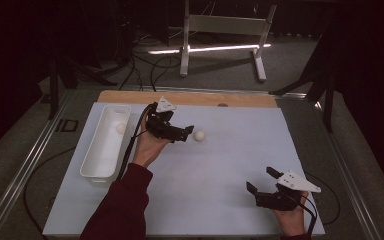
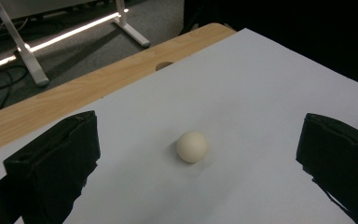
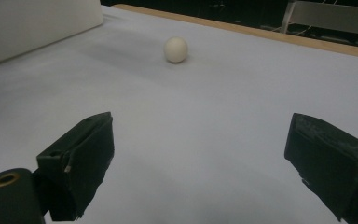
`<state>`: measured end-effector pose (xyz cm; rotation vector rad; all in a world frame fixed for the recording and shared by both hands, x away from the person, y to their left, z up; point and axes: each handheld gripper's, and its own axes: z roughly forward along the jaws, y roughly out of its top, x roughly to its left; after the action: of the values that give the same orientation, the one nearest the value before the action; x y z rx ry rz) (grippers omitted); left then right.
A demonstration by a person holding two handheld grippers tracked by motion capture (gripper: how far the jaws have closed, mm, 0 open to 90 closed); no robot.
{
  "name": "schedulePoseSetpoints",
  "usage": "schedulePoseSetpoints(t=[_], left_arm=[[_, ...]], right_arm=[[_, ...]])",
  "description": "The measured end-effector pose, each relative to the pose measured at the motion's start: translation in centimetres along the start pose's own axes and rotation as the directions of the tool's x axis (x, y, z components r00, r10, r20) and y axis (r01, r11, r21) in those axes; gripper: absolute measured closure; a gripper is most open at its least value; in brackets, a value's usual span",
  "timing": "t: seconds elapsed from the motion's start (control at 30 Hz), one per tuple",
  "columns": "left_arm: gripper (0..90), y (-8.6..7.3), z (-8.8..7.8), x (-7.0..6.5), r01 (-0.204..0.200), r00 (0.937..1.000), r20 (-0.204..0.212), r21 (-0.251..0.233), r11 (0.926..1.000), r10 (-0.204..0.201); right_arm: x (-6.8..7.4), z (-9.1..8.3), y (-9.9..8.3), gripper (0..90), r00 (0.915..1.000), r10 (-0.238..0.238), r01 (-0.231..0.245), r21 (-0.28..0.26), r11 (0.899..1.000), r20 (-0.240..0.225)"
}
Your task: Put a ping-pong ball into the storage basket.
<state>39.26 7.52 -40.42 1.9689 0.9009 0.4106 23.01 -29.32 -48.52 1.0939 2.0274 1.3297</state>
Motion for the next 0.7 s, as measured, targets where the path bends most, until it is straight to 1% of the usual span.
schedulePoseSetpoints(t=[0.1,0.23,0.27,0.3,0.4,0.6,0.63,0.7], left_arm=[[0.1,0.0,0.6,0.0,0.002,1.0000,0.003,0.011,0.9999,-0.002],[0.1,0.0,1.3,0.1,-0.007,0.9999,0.010,0.030,0.9995,0.006],[0.1,0.0,1.3,0.1,-0.007,0.9999,0.010,0.030,0.9995,0.006],[0.2,0.0,1.7,0.1,-0.006,1.0000,0.008,0.038,0.9993,0.006],[0.2,0.0,2.2,0.1,-0.012,0.9999,0.007,0.051,0.9986,0.011],[0.2,0.2,3.2,0.2,-0.013,0.9999,0.011,0.082,0.9965,0.012],[0.2,0.3,3.4,0.2,-0.021,0.9998,0.010,0.090,0.9957,0.020],[0.2,0.4,3.7,0.3,-0.021,0.9997,0.014,0.098,0.9950,0.019]], right_arm=[[0.0,0.0,0.0,7.7,1.0000,0.000,0.000,0.003,1.000,-0.001],[0.0,0.0,0.0,7.7,1.0000,-0.001,0.001,0.001,1.000,-0.001],[0.0,0.0,0.0,7.7,1.0000,0.000,0.000,0.002,1.000,-0.001],[0.0,0.0,0.0,7.7,1.0000,-0.001,0.001,0.002,1.000,-0.001],[0.0,0.0,0.0,7.7,1.0000,0.001,-0.001,0.000,1.000,0.000],[0.0,0.0,0.0,7.7,1.0000,0.001,-0.001,-0.002,1.000,-0.001],[0.0,-0.1,0.0,7.7,1.0000,0.000,0.000,-0.002,1.000,-0.001],[-0.1,-0.1,0.0,7.7,1.0000,0.002,-0.002,-0.001,1.000,0.000]])
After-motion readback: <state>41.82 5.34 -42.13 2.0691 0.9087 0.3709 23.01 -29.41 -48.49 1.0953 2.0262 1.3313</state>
